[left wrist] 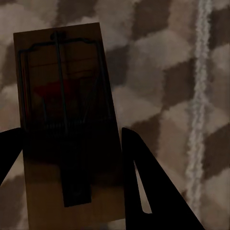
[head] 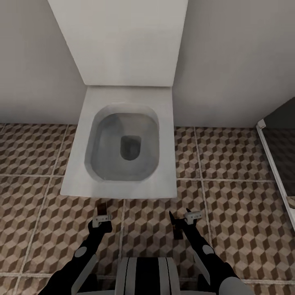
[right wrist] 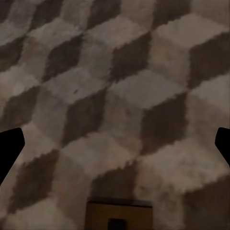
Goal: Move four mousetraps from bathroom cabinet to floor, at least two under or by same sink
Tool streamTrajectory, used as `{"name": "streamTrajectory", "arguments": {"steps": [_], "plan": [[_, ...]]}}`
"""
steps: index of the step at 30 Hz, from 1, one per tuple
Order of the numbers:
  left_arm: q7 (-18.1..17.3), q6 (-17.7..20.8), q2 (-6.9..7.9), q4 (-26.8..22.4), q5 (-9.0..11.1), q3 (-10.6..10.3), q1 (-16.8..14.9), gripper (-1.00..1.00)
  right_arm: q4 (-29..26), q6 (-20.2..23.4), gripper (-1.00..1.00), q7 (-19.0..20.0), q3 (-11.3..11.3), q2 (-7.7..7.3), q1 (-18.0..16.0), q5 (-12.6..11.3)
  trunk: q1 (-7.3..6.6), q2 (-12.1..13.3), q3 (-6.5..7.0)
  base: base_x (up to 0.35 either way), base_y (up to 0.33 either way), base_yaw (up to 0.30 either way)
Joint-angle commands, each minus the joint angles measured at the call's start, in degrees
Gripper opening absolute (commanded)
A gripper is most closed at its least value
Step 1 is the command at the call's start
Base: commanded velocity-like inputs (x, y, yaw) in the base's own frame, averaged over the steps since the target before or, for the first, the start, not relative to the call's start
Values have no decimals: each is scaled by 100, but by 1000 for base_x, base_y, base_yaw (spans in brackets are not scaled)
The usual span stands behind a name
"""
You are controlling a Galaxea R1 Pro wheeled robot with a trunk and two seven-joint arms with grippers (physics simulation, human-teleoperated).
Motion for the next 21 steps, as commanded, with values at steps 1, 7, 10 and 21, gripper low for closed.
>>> {"name": "streamTrajectory", "arguments": {"steps": [1,7,10,21], "plan": [[61,-28,10,1,37,-43,-4,-100,5,-16,100,24,0,0,-2,-19,-1,-1,-2,-3,0,0],[61,-28,10,2,37,-41,-4,-100,-23,-291,100,21,0,-5,-2,-19,-1,-1,-2,0,0,0],[64,-28,10,5,37,-41,-4,-100,-50,-473,100,6,0,-11,-2,-24,-1,-1,-2,0,0,0],[61,-28,10,13,37,-42,-4,-100,-98,-556,100,-7,3,-12,-2,-51,-1,-1,-2,0,0,0]]}}
